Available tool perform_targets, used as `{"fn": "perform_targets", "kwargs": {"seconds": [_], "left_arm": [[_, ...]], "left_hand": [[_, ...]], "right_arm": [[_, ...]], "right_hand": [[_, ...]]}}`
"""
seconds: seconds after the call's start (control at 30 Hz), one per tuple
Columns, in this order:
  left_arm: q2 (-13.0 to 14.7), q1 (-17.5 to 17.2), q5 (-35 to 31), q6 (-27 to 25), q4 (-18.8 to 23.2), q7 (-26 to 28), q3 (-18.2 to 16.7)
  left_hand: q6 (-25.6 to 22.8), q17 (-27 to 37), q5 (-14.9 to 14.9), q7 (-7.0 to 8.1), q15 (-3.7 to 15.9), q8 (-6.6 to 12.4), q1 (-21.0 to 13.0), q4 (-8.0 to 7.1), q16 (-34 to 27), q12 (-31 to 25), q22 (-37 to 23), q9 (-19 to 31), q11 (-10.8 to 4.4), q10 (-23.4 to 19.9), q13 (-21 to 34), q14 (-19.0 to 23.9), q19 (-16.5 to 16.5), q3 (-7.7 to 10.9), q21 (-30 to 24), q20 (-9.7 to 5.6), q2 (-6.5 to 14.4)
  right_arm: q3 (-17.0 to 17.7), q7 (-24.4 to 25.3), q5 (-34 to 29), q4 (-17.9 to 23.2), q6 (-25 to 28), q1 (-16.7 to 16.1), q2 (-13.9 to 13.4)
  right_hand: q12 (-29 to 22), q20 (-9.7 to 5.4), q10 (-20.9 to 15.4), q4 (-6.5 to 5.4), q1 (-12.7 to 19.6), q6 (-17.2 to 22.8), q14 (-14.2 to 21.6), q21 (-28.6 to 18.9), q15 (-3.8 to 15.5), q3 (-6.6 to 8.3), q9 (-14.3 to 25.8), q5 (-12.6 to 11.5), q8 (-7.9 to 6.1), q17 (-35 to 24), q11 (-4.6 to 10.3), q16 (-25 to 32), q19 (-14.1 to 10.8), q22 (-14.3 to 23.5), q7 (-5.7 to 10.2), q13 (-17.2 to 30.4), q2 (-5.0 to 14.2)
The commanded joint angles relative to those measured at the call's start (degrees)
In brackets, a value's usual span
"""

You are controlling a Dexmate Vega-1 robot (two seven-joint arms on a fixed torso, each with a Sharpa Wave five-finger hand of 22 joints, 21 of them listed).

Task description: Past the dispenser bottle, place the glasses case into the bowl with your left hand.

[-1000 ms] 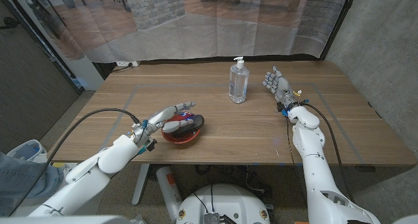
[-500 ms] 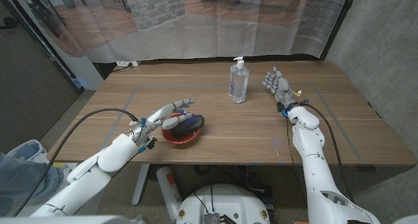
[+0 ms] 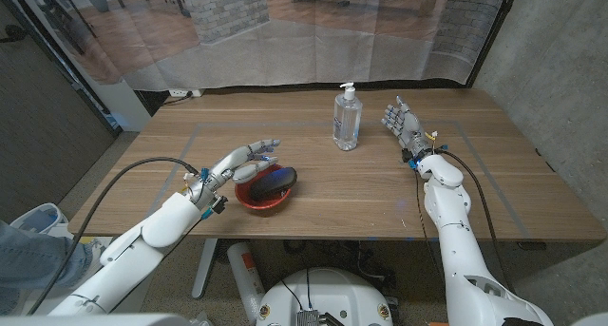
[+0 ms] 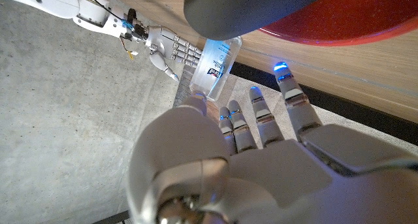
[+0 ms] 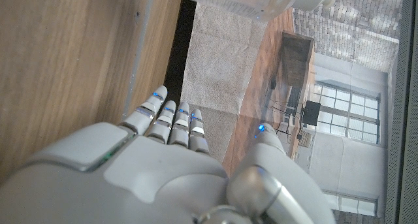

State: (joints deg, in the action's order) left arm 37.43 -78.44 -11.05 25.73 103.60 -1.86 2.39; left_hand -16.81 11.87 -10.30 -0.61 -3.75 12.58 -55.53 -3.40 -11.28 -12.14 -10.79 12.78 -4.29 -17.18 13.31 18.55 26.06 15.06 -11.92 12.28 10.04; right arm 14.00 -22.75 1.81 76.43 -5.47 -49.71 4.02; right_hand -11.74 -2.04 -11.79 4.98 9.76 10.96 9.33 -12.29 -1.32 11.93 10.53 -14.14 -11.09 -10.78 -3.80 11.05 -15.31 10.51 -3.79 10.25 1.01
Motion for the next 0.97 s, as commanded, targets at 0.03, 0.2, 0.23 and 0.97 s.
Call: {"fn": "perform_targets", "kwargs": {"seconds": [0.03, 0.2, 0.23, 0.97], "left_arm": [[-1.9, 1.4, 3.7, 1.0, -2.1, -0.6, -0.2], [-2.7, 1.7, 4.5, 1.1, -2.6, -0.4, -0.4], [-2.7, 1.7, 4.5, 1.0, -2.6, -0.4, -0.5], [-4.9, 1.8, 4.5, 1.1, -1.4, 1.4, -2.6]], "left_hand": [[-0.9, 0.2, 0.3, 0.14, 0.66, 0.29, 2.7, -2.06, -0.6, -0.6, -0.3, 0.0, -0.01, -0.8, 0.1, 0.4, -0.1, -0.80, -0.5, -0.50, -0.4], [-1.2, 0.2, 0.4, 0.25, 0.96, 0.31, 4.9, -3.41, -0.6, -0.6, -0.3, -0.1, -0.21, -1.0, 0.0, 0.5, -0.4, -1.70, -0.4, -0.79, -1.0], [-1.0, 0.1, 0.3, 0.41, 0.84, 0.19, 5.5, -3.72, -0.5, -0.5, -0.3, -0.1, -0.04, -1.0, 0.0, 0.4, -0.6, -1.97, -0.4, -0.86, -1.2], [-0.4, -0.1, 0.1, 0.52, 1.13, -0.32, 8.5, -4.75, 0.2, -0.1, -0.2, -0.5, -0.23, -0.1, -0.3, -1.4, -3.1, -3.52, 0.4, -0.75, -2.5]], "right_arm": [[0.1, 0.0, -0.3, -1.3, -0.4, 0.8, 0.1], [0.2, -0.3, -0.3, -2.0, -0.7, 1.1, 0.0], [0.3, -0.2, -0.2, -1.9, -0.5, 1.1, 0.1], [0.7, -1.0, 0.2, -3.5, -1.8, 2.3, -0.1]], "right_hand": [[-0.2, -0.76, -0.6, 0.17, 0.3, 0.5, 0.2, 0.1, -0.10, 0.05, 0.2, 0.3, -0.31, -0.2, 0.12, -0.1, -0.5, 0.3, -0.22, 0.2, 0.53], [-0.2, -0.76, -0.8, 0.18, 0.3, 0.5, 0.2, 0.1, -0.04, 0.03, 0.2, 0.3, -0.31, -0.2, 0.06, -0.1, -0.5, 0.3, -0.24, 0.2, 0.57], [-0.2, -0.75, -0.8, 0.18, 0.4, 0.5, 0.2, 0.1, 0.00, 0.03, 0.2, 0.3, -0.31, -0.2, 0.09, -0.1, -0.5, 0.3, -0.23, 0.2, 0.57], [-0.2, -0.80, -0.8, 0.23, 0.4, 0.5, 0.2, 0.1, 0.07, -0.02, 0.2, 0.4, -0.25, -0.2, 0.00, -0.1, -0.5, 0.3, -0.19, 0.2, 0.67]]}}
